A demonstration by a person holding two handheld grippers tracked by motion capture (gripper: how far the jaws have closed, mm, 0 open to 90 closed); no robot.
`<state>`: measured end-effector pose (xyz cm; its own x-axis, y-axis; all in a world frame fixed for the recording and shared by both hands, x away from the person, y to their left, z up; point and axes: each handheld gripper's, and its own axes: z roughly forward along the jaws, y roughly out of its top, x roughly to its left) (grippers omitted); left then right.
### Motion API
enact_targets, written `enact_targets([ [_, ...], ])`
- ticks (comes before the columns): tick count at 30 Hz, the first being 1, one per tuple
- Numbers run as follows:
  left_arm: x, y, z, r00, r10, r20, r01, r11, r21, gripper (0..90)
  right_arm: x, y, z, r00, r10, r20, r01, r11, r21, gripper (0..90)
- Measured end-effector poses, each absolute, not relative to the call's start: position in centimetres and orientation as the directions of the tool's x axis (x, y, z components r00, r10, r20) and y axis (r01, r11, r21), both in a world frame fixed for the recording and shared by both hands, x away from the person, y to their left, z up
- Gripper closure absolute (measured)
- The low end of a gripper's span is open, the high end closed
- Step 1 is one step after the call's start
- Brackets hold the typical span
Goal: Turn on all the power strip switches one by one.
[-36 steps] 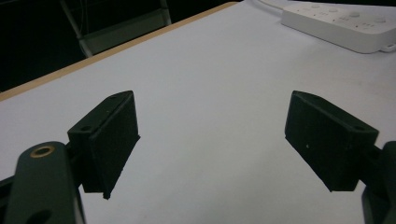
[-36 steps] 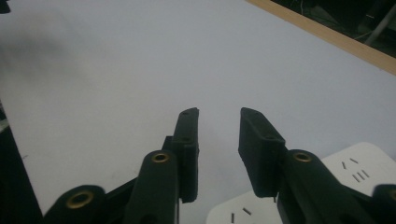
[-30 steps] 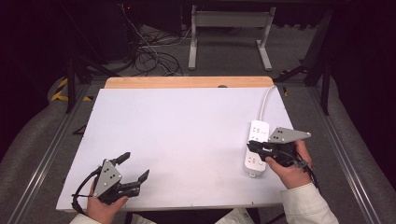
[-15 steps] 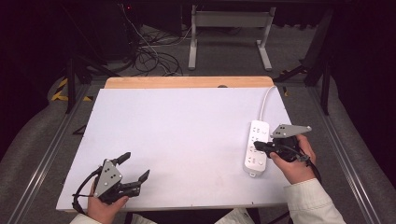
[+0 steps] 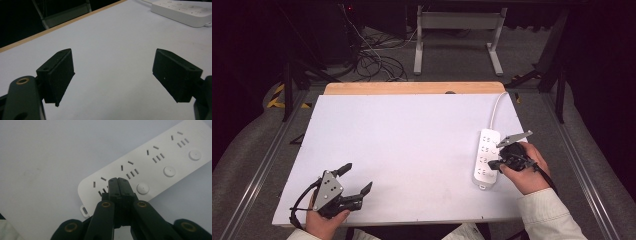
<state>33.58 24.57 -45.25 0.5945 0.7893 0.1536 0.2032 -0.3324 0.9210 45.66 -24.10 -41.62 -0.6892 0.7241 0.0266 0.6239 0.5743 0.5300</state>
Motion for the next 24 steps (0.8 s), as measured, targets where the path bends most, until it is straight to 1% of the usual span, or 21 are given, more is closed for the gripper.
enact_targets([
  [8,33.6,24.7,-45.2,0.593,0.788,0.164,0.197,-0.340,0.920,17.9,45.8,-23.9,-42.5,-0.689,0.724,0.038,0.650,0.593,0.474,90.0],
  [12,33.6,24.6,-45.2,0.594,0.788,0.162,0.200,-0.340,0.919,17.9,45.9,-23.9,-42.7,-0.690,0.723,0.039,0.653,0.598,0.464,90.0],
  [24,33.6,24.6,-45.2,0.594,0.788,0.162,0.201,-0.340,0.919,17.9,45.7,-23.8,-43.2,-0.690,0.723,0.028,0.647,0.600,0.470,90.0],
])
